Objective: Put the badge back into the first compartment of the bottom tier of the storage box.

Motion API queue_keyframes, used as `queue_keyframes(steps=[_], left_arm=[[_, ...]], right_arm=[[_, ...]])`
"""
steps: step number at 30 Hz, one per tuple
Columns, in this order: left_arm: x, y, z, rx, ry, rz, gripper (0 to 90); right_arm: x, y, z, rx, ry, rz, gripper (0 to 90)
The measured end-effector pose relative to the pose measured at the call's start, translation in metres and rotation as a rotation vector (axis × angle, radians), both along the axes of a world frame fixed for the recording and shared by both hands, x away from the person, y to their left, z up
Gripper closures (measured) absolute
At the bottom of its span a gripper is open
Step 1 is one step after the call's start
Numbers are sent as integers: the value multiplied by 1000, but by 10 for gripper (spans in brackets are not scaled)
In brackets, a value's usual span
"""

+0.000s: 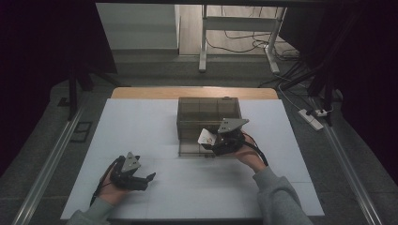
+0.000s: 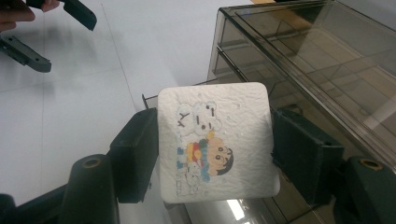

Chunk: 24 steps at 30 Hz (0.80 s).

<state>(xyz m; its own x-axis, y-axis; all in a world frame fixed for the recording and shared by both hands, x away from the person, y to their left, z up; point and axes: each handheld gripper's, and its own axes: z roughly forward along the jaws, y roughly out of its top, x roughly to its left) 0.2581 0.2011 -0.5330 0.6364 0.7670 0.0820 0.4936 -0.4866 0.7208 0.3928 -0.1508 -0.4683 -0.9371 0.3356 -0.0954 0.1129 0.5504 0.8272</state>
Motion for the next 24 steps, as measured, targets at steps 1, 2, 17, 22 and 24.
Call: queue_keyframes(steps=[1, 2, 17, 22, 24], left_arm=[[0, 0, 0, 1, 1, 1, 124], [0, 0, 0, 2, 1, 0, 124], [0, 0, 0, 0, 1, -2, 124], [0, 0, 0, 1, 3, -2, 124], [0, 0, 0, 0, 2, -3, 124]], right_arm=[[0, 1, 0, -2, 0, 2, 325], [0, 1, 0, -2, 1, 3, 325], [3, 15, -3, -2, 4, 22, 325], [5, 19, -5, -2, 7, 28, 325], [6, 21, -5, -2, 8, 28, 325]])
